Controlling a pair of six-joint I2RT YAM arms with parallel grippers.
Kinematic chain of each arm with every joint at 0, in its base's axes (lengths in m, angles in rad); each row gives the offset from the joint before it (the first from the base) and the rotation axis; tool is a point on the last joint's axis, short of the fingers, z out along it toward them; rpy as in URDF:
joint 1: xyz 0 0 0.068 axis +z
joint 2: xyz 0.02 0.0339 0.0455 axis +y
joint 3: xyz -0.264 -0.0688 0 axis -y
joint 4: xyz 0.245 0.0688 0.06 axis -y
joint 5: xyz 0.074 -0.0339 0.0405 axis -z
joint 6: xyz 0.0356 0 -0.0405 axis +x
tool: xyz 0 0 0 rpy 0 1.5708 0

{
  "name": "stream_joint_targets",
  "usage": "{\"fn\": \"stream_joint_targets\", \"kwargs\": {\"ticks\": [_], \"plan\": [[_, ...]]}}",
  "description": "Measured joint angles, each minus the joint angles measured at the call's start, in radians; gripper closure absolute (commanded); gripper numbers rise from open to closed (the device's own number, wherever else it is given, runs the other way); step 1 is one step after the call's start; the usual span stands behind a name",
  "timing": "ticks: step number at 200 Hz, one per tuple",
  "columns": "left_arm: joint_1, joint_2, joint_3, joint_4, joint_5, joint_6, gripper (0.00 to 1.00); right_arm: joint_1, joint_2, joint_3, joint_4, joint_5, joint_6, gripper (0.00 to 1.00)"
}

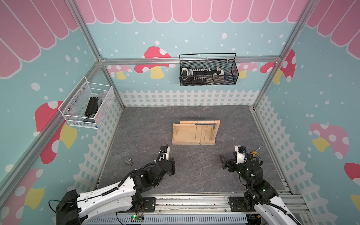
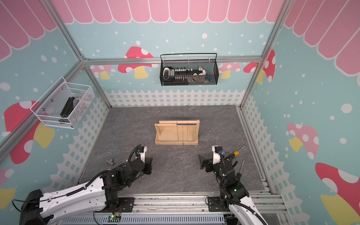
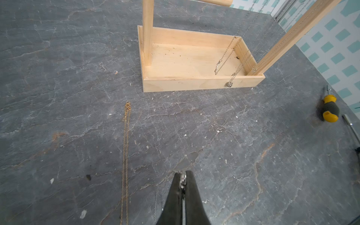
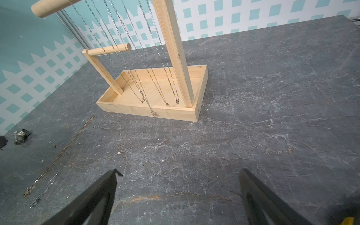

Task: Take the necklace off the jewelry display stand
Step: Place the necklace at the center of the board.

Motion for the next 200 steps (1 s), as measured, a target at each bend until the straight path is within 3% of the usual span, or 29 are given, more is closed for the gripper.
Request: {"fn": "stream_joint_targets", "kwargs": {"ticks": [115, 200], "plan": [[0.137, 0.298, 0.056, 0.154, 0.011, 0.078, 1.00, 0.000, 0.005, 0.000, 0.001, 0.000, 0.000, 0.01], [0.180, 0.482, 0.133, 0.194, 0.018, 0.105, 1.00, 0.000, 0.005, 0.000, 0.001, 0.000, 0.000, 0.01]]}}
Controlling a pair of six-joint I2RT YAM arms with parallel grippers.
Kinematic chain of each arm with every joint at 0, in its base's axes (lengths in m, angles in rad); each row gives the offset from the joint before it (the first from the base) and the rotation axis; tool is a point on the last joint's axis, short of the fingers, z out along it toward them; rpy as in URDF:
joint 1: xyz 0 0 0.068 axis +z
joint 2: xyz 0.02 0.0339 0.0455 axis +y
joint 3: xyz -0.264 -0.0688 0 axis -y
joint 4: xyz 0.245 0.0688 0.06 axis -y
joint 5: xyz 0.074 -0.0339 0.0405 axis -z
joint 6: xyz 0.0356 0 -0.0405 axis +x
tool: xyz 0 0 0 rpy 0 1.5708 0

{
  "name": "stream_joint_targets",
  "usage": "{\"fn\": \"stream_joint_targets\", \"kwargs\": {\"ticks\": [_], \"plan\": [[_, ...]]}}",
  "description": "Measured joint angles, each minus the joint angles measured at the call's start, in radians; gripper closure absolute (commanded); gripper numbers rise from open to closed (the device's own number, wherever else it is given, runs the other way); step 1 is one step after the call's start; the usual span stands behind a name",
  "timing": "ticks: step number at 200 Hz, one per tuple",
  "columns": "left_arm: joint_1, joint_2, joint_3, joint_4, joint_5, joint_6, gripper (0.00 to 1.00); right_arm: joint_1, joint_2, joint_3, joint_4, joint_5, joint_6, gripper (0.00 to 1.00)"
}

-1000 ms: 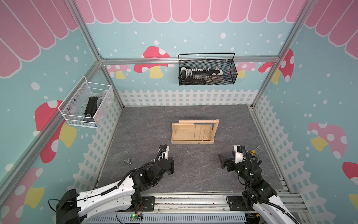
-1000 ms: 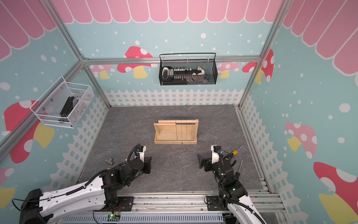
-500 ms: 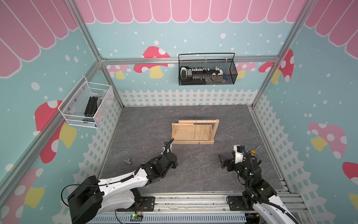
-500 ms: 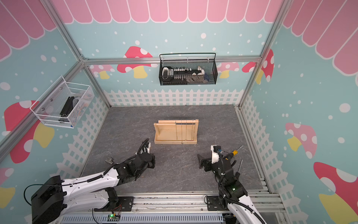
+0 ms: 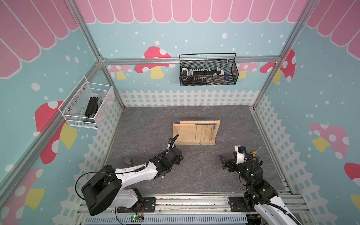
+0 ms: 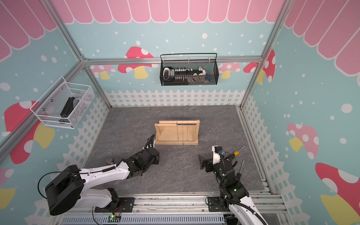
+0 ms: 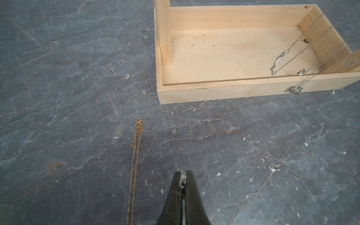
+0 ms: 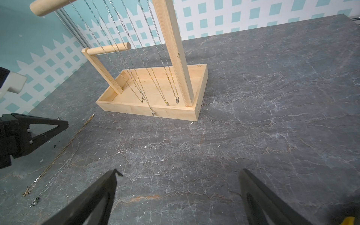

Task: Take the necklace off the jewelry display stand
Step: Place the necklace at the center of the board.

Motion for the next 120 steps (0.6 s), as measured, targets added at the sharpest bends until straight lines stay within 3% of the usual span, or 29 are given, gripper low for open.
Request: {"fn": "stream_joint_targets", "kwargs": {"ticks": [120], "plan": [[0.063, 0.163, 0.080, 0.014, -0.011, 0.030, 1.00, 0.000, 0.013, 0.000, 0.005, 0.000, 0.000, 0.01]]}}
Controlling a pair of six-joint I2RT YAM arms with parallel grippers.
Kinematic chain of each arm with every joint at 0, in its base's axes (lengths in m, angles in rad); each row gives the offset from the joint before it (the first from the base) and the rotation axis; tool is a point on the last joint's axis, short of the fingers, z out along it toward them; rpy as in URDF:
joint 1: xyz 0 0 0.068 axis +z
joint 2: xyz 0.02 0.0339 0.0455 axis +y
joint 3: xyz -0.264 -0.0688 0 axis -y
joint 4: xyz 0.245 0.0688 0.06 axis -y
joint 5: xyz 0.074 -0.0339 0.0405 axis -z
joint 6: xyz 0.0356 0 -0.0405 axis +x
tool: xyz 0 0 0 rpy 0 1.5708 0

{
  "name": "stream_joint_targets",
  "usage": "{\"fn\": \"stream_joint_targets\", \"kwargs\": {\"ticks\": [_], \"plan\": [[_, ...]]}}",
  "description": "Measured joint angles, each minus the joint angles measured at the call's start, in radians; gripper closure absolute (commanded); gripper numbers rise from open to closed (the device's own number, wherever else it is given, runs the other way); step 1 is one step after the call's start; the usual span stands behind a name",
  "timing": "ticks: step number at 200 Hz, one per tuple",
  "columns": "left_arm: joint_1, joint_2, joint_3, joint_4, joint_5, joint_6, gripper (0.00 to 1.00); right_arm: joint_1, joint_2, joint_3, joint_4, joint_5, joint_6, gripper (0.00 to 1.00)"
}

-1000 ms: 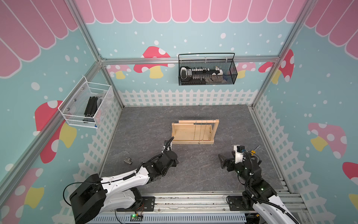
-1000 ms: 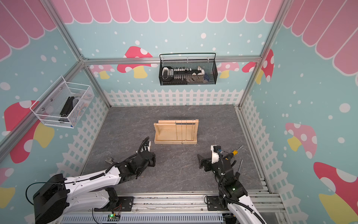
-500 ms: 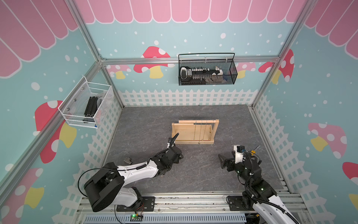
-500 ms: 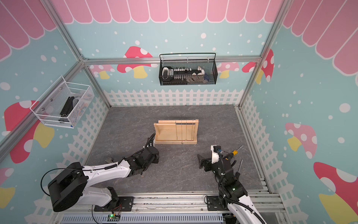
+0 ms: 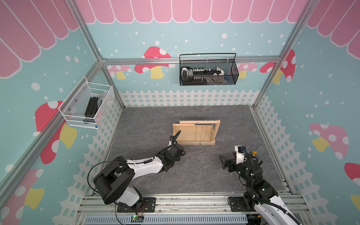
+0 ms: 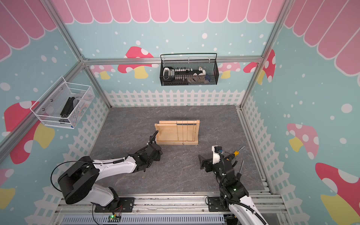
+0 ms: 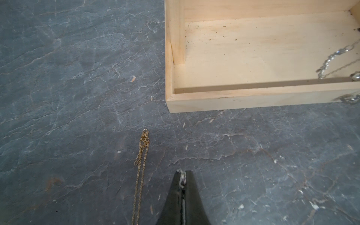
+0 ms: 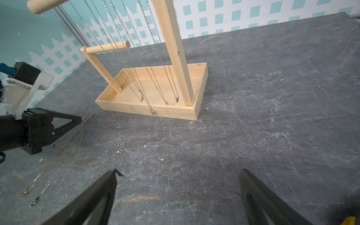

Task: Take the necklace off the jewelry display stand
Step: Place the necklace at the center of the board.

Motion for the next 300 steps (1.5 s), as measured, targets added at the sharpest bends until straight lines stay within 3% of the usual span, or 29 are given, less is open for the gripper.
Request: {"fn": "stream_joint_targets", "kwargs": {"ticks": [120, 166, 188, 234, 276, 300], "plan": [[0.038, 0.115, 0.058, 0.004, 0.004, 0.014, 1.00, 0.000, 0.000, 0.000, 0.008, 0.000, 0.000, 0.01], [0.040, 0.135, 0.066, 0.009, 0.006, 0.020, 0.95, 0.000, 0.000, 0.000, 0.011, 0.000, 0.000, 0.01], [0.040, 0.135, 0.067, 0.011, 0.008, 0.025, 0.84, 0.000, 0.000, 0.000, 0.011, 0.000, 0.000, 0.01], [0.044, 0.135, 0.068, 0.014, 0.012, 0.028, 0.83, 0.000, 0.000, 0.000, 0.011, 0.000, 0.000, 0.01], [0.044, 0.103, 0.065, 0.012, 0.011, 0.028, 0.84, 0.000, 0.009, 0.000, 0.017, 0.000, 0.000, 0.01], [0.046, 0.008, 0.032, 0.020, 0.018, 0.031, 0.95, 0.000, 0.024, 0.000, 0.018, 0.001, 0.000, 0.01]]}}
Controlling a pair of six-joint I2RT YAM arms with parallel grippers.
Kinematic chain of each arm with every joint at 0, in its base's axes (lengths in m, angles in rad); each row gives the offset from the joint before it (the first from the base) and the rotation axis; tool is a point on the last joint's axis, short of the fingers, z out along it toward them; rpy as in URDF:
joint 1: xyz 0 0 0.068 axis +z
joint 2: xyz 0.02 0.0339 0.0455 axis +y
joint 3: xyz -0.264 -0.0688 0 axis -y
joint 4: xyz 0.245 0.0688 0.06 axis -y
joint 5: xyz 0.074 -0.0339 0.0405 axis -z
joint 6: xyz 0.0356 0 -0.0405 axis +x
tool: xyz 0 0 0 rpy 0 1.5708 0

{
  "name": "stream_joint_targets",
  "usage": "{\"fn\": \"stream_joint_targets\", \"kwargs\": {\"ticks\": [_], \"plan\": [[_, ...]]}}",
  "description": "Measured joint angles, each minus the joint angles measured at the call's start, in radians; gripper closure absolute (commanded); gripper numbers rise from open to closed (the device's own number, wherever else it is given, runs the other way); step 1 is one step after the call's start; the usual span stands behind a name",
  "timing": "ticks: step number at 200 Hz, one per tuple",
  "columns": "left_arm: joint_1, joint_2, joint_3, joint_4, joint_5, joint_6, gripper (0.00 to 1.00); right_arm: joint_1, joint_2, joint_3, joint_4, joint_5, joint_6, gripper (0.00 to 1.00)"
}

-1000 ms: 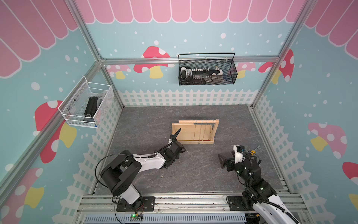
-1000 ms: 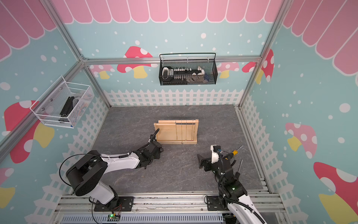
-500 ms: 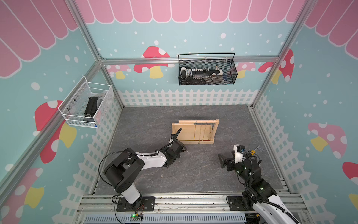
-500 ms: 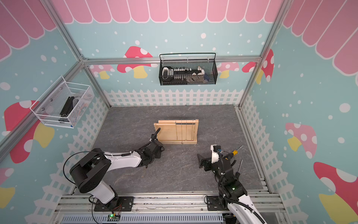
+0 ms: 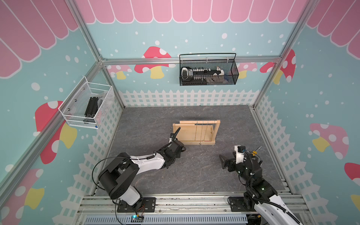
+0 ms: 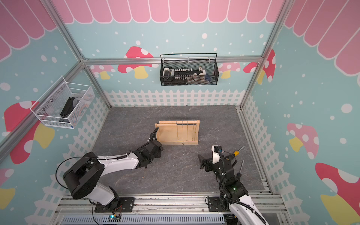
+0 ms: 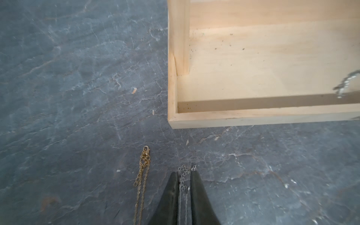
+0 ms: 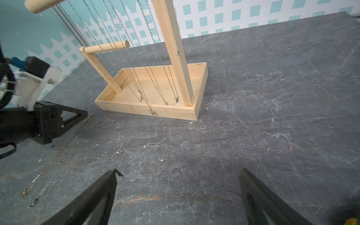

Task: Take the necklace off the jewelry display stand
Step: Place the necklace at the center of the board, then adjust the stand at the center of the board.

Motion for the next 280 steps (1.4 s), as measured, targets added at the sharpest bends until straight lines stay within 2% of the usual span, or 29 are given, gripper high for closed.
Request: {"fn": "stream_joint_targets", "kwargs": {"ticks": [6, 39, 86, 169, 203, 217, 224, 228, 233, 238, 242, 250, 252, 280], "plan": [[0.006, -0.026, -0.009, 0.008, 0.015, 0.003, 1.00, 0.000, 0.002, 0.000, 0.000, 0.001, 0.000, 0.01], [0.084, -0.065, -0.018, 0.055, 0.115, 0.004, 1.00, 0.000, 0.002, 0.000, 0.000, 0.011, 0.000, 0.01], [0.143, 0.088, 0.056, 0.033, 0.219, 0.013, 1.00, 0.000, -0.008, 0.000, -0.002, 0.027, 0.000, 0.01], [0.188, 0.253, 0.192, 0.008, 0.254, 0.016, 1.00, 0.000, -0.019, 0.000, -0.005, 0.038, 0.000, 0.01], [0.204, 0.274, 0.202, 0.006, 0.258, 0.016, 1.00, 0.000, 0.009, 0.012, -0.029, 0.124, 0.031, 0.05], [0.209, 0.275, 0.213, 0.003, 0.261, 0.016, 1.00, 0.000, 0.085, 0.049, -0.050, 0.175, 0.050, 0.14], [0.211, 0.275, 0.219, 0.003, 0.264, 0.016, 1.00, -0.001, 0.136, 0.077, -0.053, 0.195, 0.060, 0.24], [0.212, 0.275, 0.223, 0.002, 0.264, 0.016, 1.00, -0.002, 0.163, 0.093, -0.051, 0.204, 0.073, 0.36], [0.214, 0.275, 0.229, 0.001, 0.267, 0.016, 1.00, -0.004, 0.200, 0.114, -0.047, 0.212, 0.075, 0.58], [0.215, 0.275, 0.235, -0.001, 0.269, 0.016, 1.00, -0.010, 0.241, 0.141, -0.045, 0.211, 0.077, 0.75], [0.216, 0.275, 0.239, -0.001, 0.271, 0.016, 1.00, -0.014, 0.265, 0.160, -0.042, 0.212, 0.085, 0.85], [0.217, 0.276, 0.249, -0.004, 0.274, 0.016, 1.00, -0.039, 0.328, 0.209, -0.037, 0.201, 0.092, 0.98], [0.217, 0.277, 0.252, -0.004, 0.275, 0.016, 1.00, -0.044, 0.337, 0.217, -0.035, 0.196, 0.095, 1.00], [0.226, 0.281, 0.270, -0.004, 0.291, 0.020, 1.00, -0.237, 0.487, 0.351, 0.042, 0.076, 0.150, 1.00]]}}
